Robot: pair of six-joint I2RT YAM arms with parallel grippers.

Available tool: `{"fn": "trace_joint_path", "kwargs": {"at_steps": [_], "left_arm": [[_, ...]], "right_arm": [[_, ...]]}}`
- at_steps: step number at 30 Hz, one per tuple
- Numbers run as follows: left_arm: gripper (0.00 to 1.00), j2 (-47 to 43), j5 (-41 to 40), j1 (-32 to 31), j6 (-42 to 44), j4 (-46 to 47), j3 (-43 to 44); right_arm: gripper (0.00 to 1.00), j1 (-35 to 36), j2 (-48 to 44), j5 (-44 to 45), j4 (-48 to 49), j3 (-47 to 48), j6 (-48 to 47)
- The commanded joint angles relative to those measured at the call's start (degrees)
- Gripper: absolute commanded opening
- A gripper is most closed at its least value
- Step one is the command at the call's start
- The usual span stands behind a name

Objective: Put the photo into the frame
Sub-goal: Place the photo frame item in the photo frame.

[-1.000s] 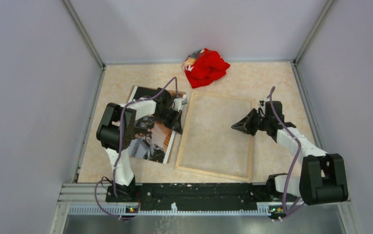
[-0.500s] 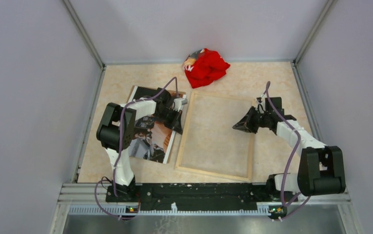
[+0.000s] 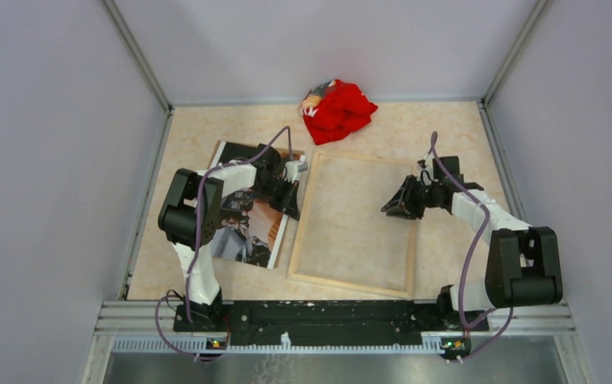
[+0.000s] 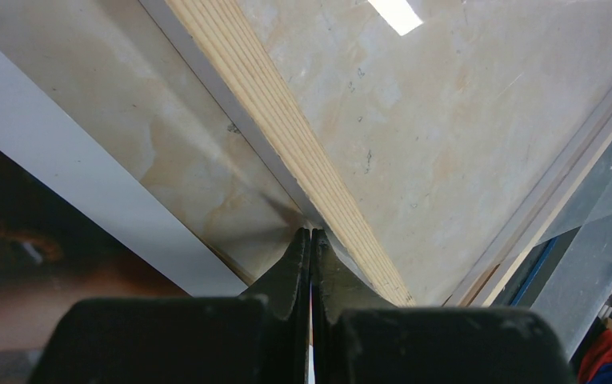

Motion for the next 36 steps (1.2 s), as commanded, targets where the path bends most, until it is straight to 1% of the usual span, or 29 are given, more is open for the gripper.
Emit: {"fn": "trace_joint_path", "kwargs": {"at_steps": [1, 3, 4, 7, 10, 11, 12, 13, 14, 17, 21, 27, 29, 32, 36], "left_arm": [[0.0, -2.1, 1.7, -0.2, 0.0, -0.1, 1.8], [0.0, -2.3, 1.7, -0.3, 0.1, -0.3, 1.9], [0.0, -2.3, 1.8, -0.3, 0.1, -0.4, 1.9], [0.0, -2.5, 2.0, -0.3, 0.0, -0.5, 1.9], [0.0, -2.7, 2.3, -0.3, -0.3, -0.3, 1.8], [0.0, -2.7, 2.4, -0.3, -0.3, -0.2, 1.6], [0.0, -2.7, 2.5, -0.3, -0.3, -0.1, 1.4], [0.0, -2.8, 2.5, -0.3, -0.3, -0.1, 1.3], [0.0, -2.8, 2.4, -0.3, -0.3, 0.0, 1.3], [0.0, -3.0, 2.5, -0.3, -0.2, 0.0, 1.0], [0.0, -3.3, 2.6, -0.3, -0.1, 0.1, 0.9], [0.0, -3.5, 2.4, -0.3, -0.2, 0.2, 1.0], [0.0, -3.4, 2.2, -0.3, -0.2, 0.3, 0.9], [0.0, -3.2, 2.0, -0.3, -0.1, 0.3, 0.9], [0.0, -3.1, 2.2, -0.3, -0.1, 0.2, 1.3]], "right_arm": [[0.38, -0.1, 0.2, 1.4, 3.3, -1.9, -0.5], [0.48, -0.1, -0.7, 1.8, 5.5, -4.3, 0.7], [0.5, 0.1, -1.0, 1.8, 6.4, -5.3, 1.4], [0.52, 0.6, -3.2, 3.1, 8.4, -8.2, 3.7], [0.55, 0.7, -6.5, 4.1, 7.7, -10.3, 5.7], [0.6, 0.7, -7.7, 4.4, 7.5, -11.1, 6.2], [0.67, 0.7, -8.9, 4.9, 7.2, -11.8, 6.6], [0.72, 0.6, -10.1, 5.4, 6.6, -12.4, 6.9], [0.73, 0.7, -11.0, 5.7, 6.1, -13.2, 7.2], [0.72, 0.8, -15.0, 5.3, 6.0, -16.0, 9.8], [0.68, 1.0, -20.7, 4.8, 9.6, -20.2, 13.6], [0.62, 1.3, -20.5, 1.9, 21.0, -24.9, 19.6], [0.59, 2.1, -20.7, 2.9, 24.8, -25.9, 20.7], [0.56, 3.6, -21.1, 6.3, 27.8, -26.8, 21.3], [0.47, 5.5, -22.5, 10.8, 30.8, -28.6, 22.6]]}}
